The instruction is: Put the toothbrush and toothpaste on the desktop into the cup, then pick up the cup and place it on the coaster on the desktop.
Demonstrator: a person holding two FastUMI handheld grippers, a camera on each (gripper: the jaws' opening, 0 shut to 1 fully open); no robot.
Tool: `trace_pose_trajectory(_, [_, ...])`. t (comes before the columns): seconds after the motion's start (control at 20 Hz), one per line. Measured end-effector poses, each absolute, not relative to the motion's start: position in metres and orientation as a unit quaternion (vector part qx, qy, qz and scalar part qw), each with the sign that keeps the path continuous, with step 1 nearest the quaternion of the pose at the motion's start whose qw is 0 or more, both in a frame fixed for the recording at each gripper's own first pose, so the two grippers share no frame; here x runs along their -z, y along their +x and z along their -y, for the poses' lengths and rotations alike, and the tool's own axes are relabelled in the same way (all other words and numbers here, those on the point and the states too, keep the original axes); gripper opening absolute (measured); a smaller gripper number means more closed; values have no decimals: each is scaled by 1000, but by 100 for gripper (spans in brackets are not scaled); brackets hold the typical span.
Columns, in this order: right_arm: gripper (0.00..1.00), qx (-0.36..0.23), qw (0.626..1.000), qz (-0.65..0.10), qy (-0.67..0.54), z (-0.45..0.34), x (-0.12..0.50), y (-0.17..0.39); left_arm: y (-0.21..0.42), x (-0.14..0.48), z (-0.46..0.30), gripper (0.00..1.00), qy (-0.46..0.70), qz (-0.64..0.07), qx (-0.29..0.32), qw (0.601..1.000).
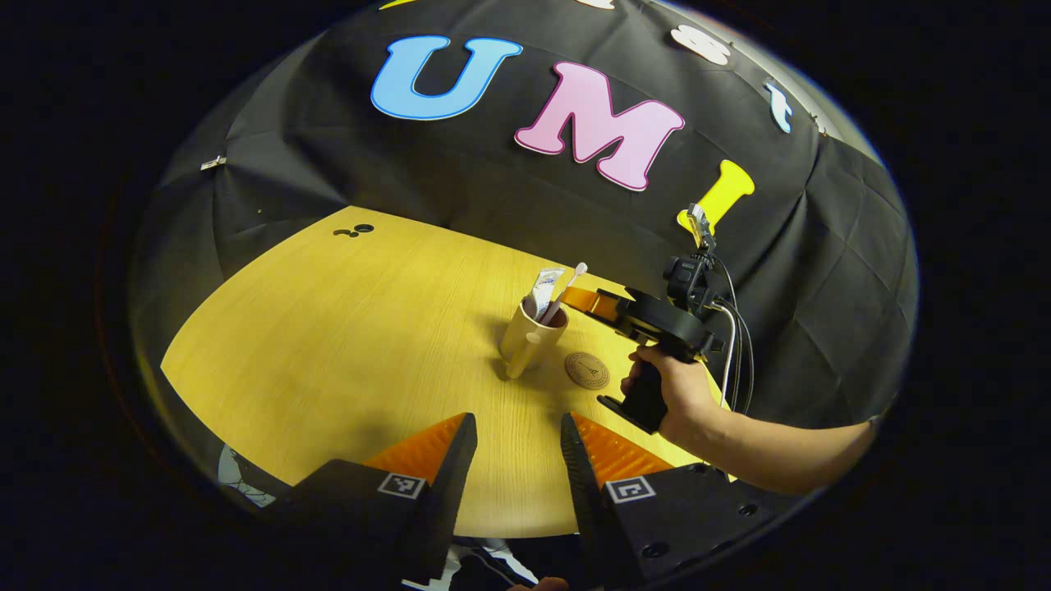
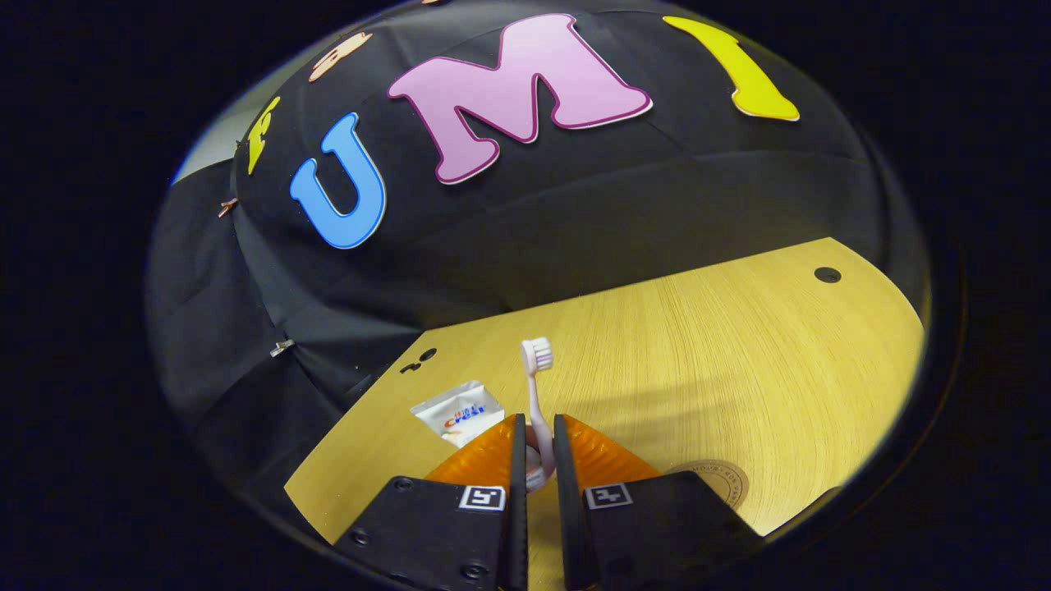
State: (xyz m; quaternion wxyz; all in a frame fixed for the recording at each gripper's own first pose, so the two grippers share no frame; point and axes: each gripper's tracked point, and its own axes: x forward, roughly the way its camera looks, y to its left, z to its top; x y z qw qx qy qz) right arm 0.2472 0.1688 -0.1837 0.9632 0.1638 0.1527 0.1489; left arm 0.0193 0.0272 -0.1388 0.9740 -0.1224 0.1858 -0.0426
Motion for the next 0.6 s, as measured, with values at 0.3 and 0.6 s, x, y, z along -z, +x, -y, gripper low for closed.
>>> trace_pose_trajectory(0.3, [17,-157,949,-191,197,-155,182,193,36,153,-10,65,-107,-216,60,969])
trace_pose_trajectory(0.6, [46,-186,939,-222,186,-111,168,122,93,177,0,65,-49,-309,87,946])
